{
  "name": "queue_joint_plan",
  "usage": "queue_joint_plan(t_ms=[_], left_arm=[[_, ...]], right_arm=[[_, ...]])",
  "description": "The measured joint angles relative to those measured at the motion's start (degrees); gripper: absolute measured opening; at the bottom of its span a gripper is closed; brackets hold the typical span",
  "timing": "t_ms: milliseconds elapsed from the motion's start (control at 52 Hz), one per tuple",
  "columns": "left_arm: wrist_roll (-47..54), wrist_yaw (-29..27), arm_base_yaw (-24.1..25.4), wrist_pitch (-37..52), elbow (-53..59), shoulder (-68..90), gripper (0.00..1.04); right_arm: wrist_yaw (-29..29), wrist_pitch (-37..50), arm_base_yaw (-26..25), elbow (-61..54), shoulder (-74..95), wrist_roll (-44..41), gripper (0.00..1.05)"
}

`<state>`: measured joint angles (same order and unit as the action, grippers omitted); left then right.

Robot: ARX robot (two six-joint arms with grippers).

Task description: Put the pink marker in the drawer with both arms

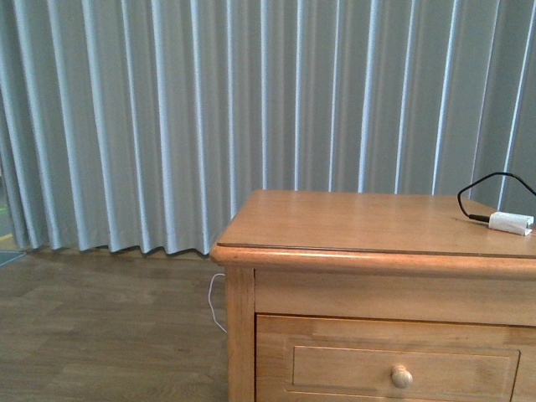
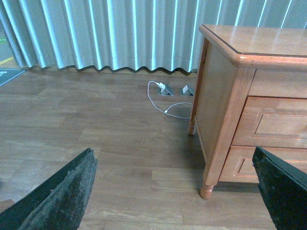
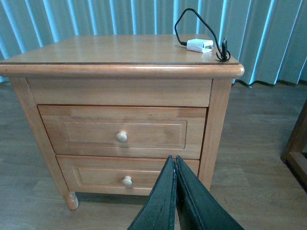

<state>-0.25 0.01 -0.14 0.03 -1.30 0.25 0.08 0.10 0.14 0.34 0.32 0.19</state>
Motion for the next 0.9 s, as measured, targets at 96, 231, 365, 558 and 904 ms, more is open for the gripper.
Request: queue_joint_plan(t_ms=[96,231,365,558,904], left_arm=[[0.0,0.0,0.0,0.0,0.0,0.0,0.98],[0.0,0.0,0.0,0.0,0.0,0.0,0.98],[0.0,0.0,0.0,0.0,0.0,0.0,0.98],[0.0,0.0,0.0,0.0,0.0,0.0,0.98],[0.0,0.0,0.0,0.0,0.0,0.0,0.98]], right_arm=[[0.0,0.0,0.0,0.0,-0.1,-0.1,0.15],[0.0,0.0,0.0,0.0,-0.1,0.0,0.38],[0.0,0.0,0.0,0.0,-0.1,-0.1,0.67],[0.0,0.0,0.0,0.0,-0.1,0.0,0.98],[0.0,0.0,0.0,0.0,-0.1,0.0,0.96]])
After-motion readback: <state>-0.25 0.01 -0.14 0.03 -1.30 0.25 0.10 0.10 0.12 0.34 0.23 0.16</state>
